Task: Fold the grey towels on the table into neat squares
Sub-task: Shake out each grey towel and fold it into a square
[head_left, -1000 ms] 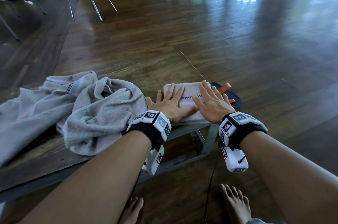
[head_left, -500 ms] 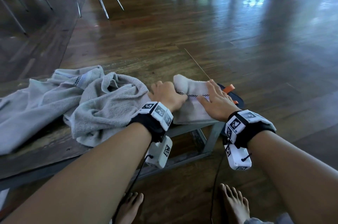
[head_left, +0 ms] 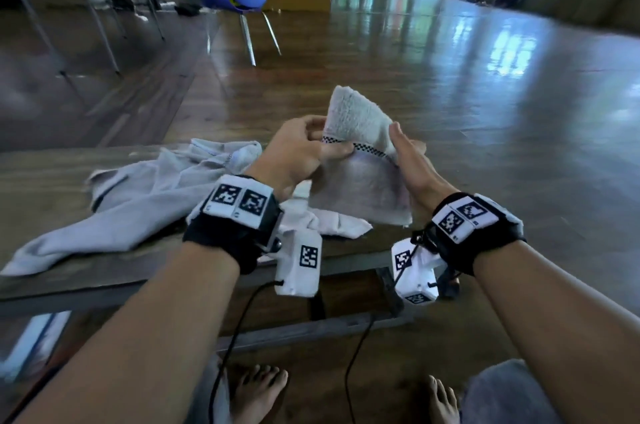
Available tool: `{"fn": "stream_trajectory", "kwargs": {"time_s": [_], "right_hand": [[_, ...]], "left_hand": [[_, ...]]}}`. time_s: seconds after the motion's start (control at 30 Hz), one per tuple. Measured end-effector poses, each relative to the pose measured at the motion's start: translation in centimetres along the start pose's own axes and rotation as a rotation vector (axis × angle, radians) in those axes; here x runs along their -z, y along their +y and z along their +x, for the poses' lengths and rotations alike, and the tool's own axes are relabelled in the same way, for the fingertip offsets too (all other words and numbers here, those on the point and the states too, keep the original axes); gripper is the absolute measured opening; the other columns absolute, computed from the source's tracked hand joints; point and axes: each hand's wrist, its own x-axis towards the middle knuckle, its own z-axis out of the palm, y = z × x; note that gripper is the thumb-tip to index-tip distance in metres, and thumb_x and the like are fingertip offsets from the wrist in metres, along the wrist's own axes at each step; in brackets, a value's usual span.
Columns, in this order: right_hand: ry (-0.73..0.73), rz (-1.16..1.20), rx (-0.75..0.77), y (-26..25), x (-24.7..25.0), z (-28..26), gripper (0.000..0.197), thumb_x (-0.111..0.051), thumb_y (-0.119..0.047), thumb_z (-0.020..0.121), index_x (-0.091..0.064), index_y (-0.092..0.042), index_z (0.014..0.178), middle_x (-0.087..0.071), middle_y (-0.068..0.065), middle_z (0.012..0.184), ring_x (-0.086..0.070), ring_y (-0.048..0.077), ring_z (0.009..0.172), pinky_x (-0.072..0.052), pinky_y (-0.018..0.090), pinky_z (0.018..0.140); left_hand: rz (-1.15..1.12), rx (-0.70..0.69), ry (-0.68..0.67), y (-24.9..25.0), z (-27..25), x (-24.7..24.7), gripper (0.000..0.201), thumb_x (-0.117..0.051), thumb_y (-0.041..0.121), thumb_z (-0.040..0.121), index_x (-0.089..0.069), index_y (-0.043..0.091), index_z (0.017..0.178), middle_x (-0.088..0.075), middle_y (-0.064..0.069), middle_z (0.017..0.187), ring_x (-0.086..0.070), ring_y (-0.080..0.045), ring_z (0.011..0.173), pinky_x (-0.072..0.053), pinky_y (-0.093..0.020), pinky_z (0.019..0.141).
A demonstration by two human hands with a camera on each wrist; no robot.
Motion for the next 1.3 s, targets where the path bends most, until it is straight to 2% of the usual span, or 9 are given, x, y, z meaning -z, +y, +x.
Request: {"fn": "stream_trajectory", "kwargs": {"time_s": [0.17, 0.37, 0.53, 0.63, 0.7, 0.83, 1.0, 1.2, 1.3], "right_hand": [[-0.029, -0.034, 0.314, -9.0, -7.5, -5.2, 0.067, -0.062, -0.036, 0.081, -0.032, -0.014, 0.137, -0.054, 0.004, 0.120, -0.059, 0.022, 0.108, -0.052, 0.042, 0.090], [-0.454, -0.301, 0.599, -16.6, -22.6, -14.1, 0.054, -0.046, -0.005, 0.091, -0.020, -0.017, 0.136, -0.046, -0.002, 0.092, -0.052, 0.003, 0.063, -0.042, 0.014, 0.047], [-0.798, -0.581, 0.629, -12.5, -37.3, -22.0, 0.071, -0.049, -0.013, 0.092, -0.009, -0.014, 0.151, -0.054, 0.007, 0.101, -0.060, 0.017, 0.078, -0.054, 0.037, 0.072], [-0.995, -0.757, 0.532, -6.3, -44.3, -25.4, 0.076, -0.051, -0.014, 0.093, -0.007, -0.013, 0.154, -0.053, 0.004, 0.091, -0.061, 0.024, 0.077, -0.046, 0.033, 0.063], [-1.079, -0.877, 0.430, -1.4, -47.7, -27.0, 0.075, -0.052, -0.012, 0.094, -0.007, -0.009, 0.154, -0.054, 0.007, 0.093, -0.059, 0.022, 0.076, -0.043, 0.030, 0.060], [-1.121, -1.039, 0.228, 8.7, -51.0, -28.8, 0.076, -0.052, -0.009, 0.095, -0.005, -0.007, 0.155, -0.059, 0.020, 0.124, -0.059, 0.031, 0.098, -0.045, 0.033, 0.077], [-1.043, -1.121, 0.059, 18.0, -51.5, -27.9, 0.057, -0.050, -0.001, 0.093, -0.026, -0.005, 0.145, -0.060, 0.018, 0.113, -0.059, 0.033, 0.093, -0.044, 0.032, 0.074], [-0.928, -1.146, -0.025, 21.9, -52.3, -23.2, 0.066, -0.049, 0.000, 0.093, -0.022, -0.002, 0.152, -0.057, 0.025, 0.129, -0.057, 0.033, 0.096, -0.044, 0.034, 0.078], [-0.872, -1.147, 0.015, 22.8, -52.7, -20.8, 0.063, -0.050, -0.001, 0.092, -0.025, -0.002, 0.150, -0.056, 0.028, 0.131, -0.060, 0.041, 0.110, -0.051, 0.043, 0.087]], "left_hand": [[-0.174, -0.045, 0.176, 3.5, -8.2, 10.1, 0.031, -0.074, 0.007, 0.084, -0.069, 0.006, 0.115, -0.076, -0.008, 0.106, -0.073, -0.021, 0.089, -0.061, -0.029, 0.071], [-0.266, -0.045, 0.535, 1.0, -22.3, 22.3, 0.023, -0.070, 0.021, 0.089, -0.072, 0.009, 0.108, -0.076, -0.007, 0.101, -0.072, -0.020, 0.081, -0.060, -0.032, 0.063], [-0.397, 0.061, 0.893, -8.0, -33.8, 28.2, 0.015, -0.067, 0.014, 0.091, -0.071, 0.010, 0.104, -0.076, -0.006, 0.096, -0.072, -0.021, 0.076, -0.058, -0.032, 0.055], [-0.355, 0.207, 1.082, -15.5, -38.7, 28.7, 0.024, -0.066, 0.007, 0.091, -0.066, 0.012, 0.113, -0.075, -0.006, 0.107, -0.072, -0.018, 0.089, -0.060, -0.040, 0.079], [-0.359, 0.327, 1.156, -20.6, -41.1, 27.9, 0.034, -0.065, -0.003, 0.089, -0.057, 0.006, 0.121, -0.070, -0.013, 0.114, -0.071, -0.012, 0.088, -0.061, -0.035, 0.070], [-0.364, 0.670, 1.289, -28.6, -43.1, 24.8, 0.041, -0.066, -0.002, 0.086, -0.033, 0.010, 0.107, -0.054, -0.013, 0.101, -0.059, -0.026, 0.092, -0.055, -0.054, 0.085], [-0.244, 0.784, 1.354, -34.2, -42.2, 23.2, 0.047, -0.059, -0.006, 0.080, -0.023, 0.011, 0.104, -0.052, -0.010, 0.093, -0.055, -0.025, 0.076, -0.048, -0.041, 0.075], [-0.257, 0.872, 1.087, -40.1, -37.8, 23.6, 0.029, -0.054, -0.002, 0.084, -0.043, 0.021, 0.099, -0.055, -0.005, 0.082, -0.049, -0.024, 0.066, -0.044, -0.035, 0.067], [-0.328, 0.851, 1.060, -42.4, -34.5, 24.4, 0.028, -0.056, -0.006, 0.086, -0.049, 0.018, 0.097, -0.056, -0.010, 0.099, -0.051, -0.022, 0.078, -0.048, -0.038, 0.076]]}}
